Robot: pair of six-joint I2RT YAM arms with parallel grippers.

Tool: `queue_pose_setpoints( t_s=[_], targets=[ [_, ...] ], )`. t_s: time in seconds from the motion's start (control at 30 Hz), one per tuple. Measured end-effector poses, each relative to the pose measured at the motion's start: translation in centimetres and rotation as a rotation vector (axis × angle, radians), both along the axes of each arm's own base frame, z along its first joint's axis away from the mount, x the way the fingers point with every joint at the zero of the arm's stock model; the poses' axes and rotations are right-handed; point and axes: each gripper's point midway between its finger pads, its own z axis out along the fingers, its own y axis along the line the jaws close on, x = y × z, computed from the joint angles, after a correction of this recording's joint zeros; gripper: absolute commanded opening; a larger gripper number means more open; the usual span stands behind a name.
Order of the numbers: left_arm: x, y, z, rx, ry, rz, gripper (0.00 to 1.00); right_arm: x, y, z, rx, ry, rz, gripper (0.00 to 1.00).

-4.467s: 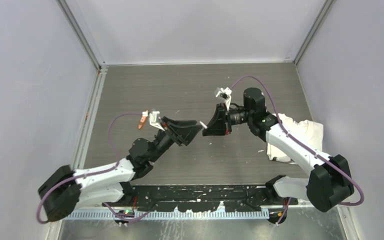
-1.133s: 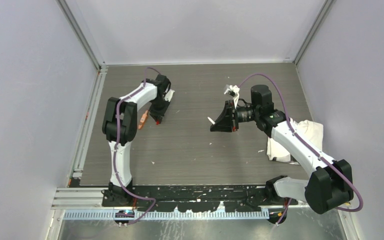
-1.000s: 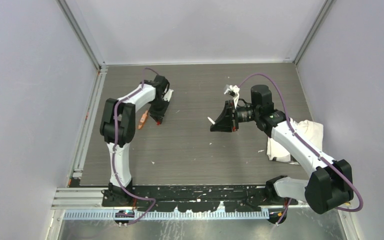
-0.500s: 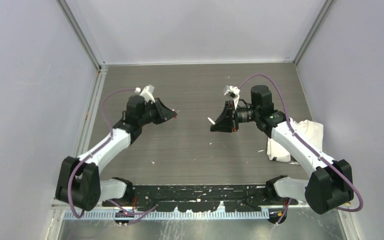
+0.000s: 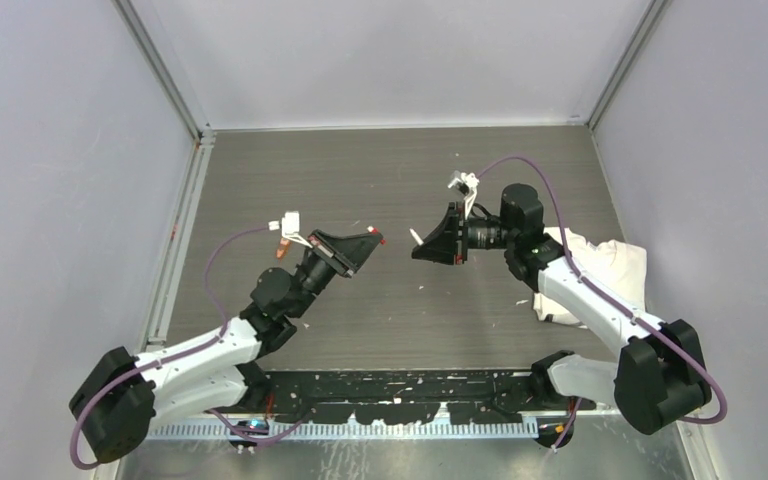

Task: Insert the pens into the pen caps
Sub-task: Pick up the pen cap from the center of the board, then insert the pen cap onto the pen.

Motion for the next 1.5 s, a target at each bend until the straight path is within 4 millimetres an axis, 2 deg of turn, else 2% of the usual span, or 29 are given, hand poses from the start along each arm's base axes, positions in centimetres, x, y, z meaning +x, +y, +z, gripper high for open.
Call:
queue_pose_setpoints(
  t_s=[0.07,0.2,0.57,1.07,1.5],
  targets=[
    [0.0,0.3,1.1,-0.049,-0.02,0.042,0.01,-0.1,0.3,0.2,0.007,-0.003,0.002,0.01],
    [0.4,0.6,1.7,-0.091,-0.021,0.102,0.01,-0.5,0.9,0.5,0.016,-0.008,0.016,0.01],
    [1.4,-0.5,0.1,-0.077,-0.011,0.128,0.01,-1.6,1.9,0.6,0.019,-0.007,0.056,0.01],
    [1.3,-1.0,1.0,-0.112,-0.036,0.117,0.01,-1.4,2.4,-0.4,-0.003,0.021,0.045,0.01],
    [1.3,-1.5,0.5,-0.106,-0.031,0.104,0.01,-1.3,2.5,-1.0,-0.017,0.036,0.036,0.01]
  ],
)
